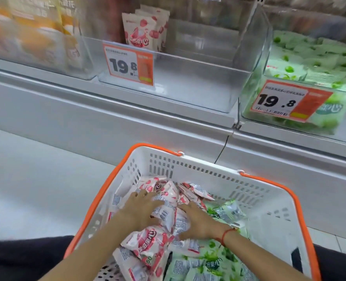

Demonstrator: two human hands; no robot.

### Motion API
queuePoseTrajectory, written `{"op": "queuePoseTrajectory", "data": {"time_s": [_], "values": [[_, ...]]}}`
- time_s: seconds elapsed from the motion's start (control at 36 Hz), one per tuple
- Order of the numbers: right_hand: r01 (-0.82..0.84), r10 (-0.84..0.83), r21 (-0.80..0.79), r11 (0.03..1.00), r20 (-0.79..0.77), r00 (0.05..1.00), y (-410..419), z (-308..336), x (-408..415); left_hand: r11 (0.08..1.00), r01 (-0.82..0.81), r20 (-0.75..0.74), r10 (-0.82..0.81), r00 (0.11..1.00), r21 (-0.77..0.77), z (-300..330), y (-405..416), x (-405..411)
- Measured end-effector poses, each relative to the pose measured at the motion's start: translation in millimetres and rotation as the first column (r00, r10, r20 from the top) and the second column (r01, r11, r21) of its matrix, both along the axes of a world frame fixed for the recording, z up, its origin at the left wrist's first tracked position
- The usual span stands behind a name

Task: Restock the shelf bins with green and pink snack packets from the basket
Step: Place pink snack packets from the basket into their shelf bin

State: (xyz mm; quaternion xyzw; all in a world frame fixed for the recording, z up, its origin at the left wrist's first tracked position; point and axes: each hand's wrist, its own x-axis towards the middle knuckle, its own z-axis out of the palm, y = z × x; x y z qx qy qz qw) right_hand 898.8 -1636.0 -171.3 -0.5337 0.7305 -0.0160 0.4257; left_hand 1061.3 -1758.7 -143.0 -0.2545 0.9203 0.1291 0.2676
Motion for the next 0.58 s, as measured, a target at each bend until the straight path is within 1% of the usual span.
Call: {"op": "queuePoseTrajectory", "data": {"time_s": [0.06,0.14,0.17,0.19,0.22,0.25,0.28,0.31,0.33,0.36,0.39,0.42,0.44,0.47,0.5,0.53,0.56,0.58], "values": [[0.051,-0.05,-0.009,0.999,0.02,0.999,-2,7,-4,1.0,0.012,0.01,-0.012,1.0,0.004,0,-2,-1],[0.114,-0.113,-0.042,0.993,0.034,0.993,-10,21,-23,0.995,-0.033,-0.015,0.035,0.999,0.091,5,-8,-5],[0.147,-0.142,-0.049,0.988,0.086,0.986,-12,27,-30,0.987,-0.075,-0.045,0.082,0.996,0.143,8,-10,-8],[0.202,-0.192,-0.039,0.979,0.176,0.965,-13,33,-39,0.967,-0.13,-0.089,0.153,0.984,0.22,12,-12,-10],[0.269,-0.252,-0.016,0.963,0.294,0.922,-14,40,-45,0.931,-0.188,-0.13,0.239,0.962,0.313,18,-14,-14],[0.328,-0.304,0.011,0.945,0.409,0.861,-15,48,-50,0.876,-0.244,-0.149,0.33,0.932,0.415,23,-14,-18],[0.373,-0.339,0.039,0.927,0.513,0.788,-16,56,-54,0.804,-0.293,-0.128,0.411,0.903,0.517,31,-13,-22],[0.401,-0.354,0.062,0.914,0.603,0.715,-18,65,-55,0.715,-0.342,-0.06,0.472,0.88,0.61,40,-12,-26],[0.418,-0.351,0.071,0.906,0.681,0.643,-22,72,-56,0.597,-0.392,0.045,0.51,0.859,0.7,48,-10,-29],[0.426,-0.331,0.069,0.902,0.745,0.579,-26,79,-55,0.446,-0.419,0.146,0.527,0.837,0.791,55,-9,-30],[0.432,-0.304,0.054,0.9,0.789,0.533,-29,88,-52,0.293,-0.404,0.203,0.534,0.821,0.867,60,-9,-30],[0.443,-0.276,0.027,0.896,0.815,0.509,-33,95,-49,0.157,-0.355,0.217,0.55,0.807,0.921,65,-10,-30],[0.451,-0.24,-0.02,0.892,0.824,0.513,-36,105,-47,0.048,-0.289,0.206,0.592,0.779,0.956,71,-11,-28],[0.45,-0.2,-0.077,0.89,0.821,0.535,-38,115,-44,-0.035,-0.22,0.189,0.653,0.734,0.975,77,-13,-26],[0.439,-0.156,-0.135,0.888,0.81,0.566,-41,126,-42,-0.08,-0.158,0.168,0.711,0.683,0.984,85,-14,-25],[0.429,-0.124,-0.192,0.883,0.785,0.607,-43,137,-42,-0.085,-0.109,0.135,0.767,0.628,0.99,93,-16,-24],[0.415,-0.1,-0.242,0.877,0.753,0.65,-46,148,-40,-0.055,-0.076,0.089,0.816,0.572,0.996,100,-18,-25],[0.42,-0.102,-0.281,0.863,0.717,0.689,-49,158,-38,0.014,-0.065,0.021,0.862,0.507,0.998,107,-19,-26]]}}
